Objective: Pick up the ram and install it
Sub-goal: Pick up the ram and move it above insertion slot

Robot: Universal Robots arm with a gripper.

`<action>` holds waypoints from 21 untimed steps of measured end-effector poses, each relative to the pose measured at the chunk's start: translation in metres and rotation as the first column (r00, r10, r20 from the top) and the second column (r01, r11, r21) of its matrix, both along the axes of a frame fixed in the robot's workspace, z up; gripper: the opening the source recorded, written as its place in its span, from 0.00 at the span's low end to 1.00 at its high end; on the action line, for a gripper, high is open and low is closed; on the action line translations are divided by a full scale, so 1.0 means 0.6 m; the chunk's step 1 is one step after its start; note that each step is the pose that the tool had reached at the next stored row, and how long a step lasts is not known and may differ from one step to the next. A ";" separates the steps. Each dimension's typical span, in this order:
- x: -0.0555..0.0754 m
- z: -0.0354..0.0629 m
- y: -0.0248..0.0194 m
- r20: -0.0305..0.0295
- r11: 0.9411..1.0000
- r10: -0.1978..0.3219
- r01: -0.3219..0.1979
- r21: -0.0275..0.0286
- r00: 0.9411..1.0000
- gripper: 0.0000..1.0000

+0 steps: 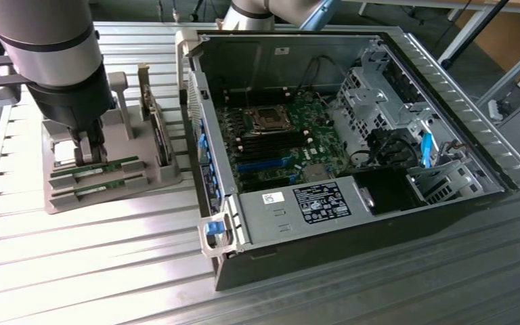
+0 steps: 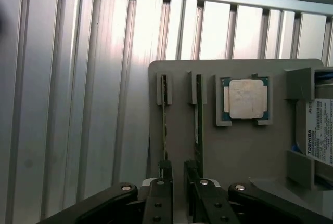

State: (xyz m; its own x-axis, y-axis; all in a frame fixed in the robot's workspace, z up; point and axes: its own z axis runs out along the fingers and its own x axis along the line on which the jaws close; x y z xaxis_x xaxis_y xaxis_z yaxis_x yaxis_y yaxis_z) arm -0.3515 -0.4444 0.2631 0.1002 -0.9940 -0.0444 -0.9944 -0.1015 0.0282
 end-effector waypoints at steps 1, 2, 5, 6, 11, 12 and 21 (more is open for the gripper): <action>0.000 0.000 -0.0002 0.000 1.000 0.000 0.000 0.000 1.000 0.22; -0.001 -0.001 -0.0004 0.000 1.000 0.000 0.000 0.000 1.000 0.22; -0.002 -0.002 -0.0014 0.000 1.000 0.000 0.000 0.000 1.000 0.22; -0.002 -0.003 -0.0016 0.000 1.000 0.000 0.000 0.000 1.000 0.22; -0.004 -0.005 -0.0029 0.000 1.000 0.000 0.000 0.000 1.000 0.22; -0.004 -0.006 -0.0032 0.000 1.000 0.000 0.000 0.000 1.000 0.22; -0.007 -0.010 -0.0052 0.000 1.000 0.000 0.000 0.000 1.000 0.22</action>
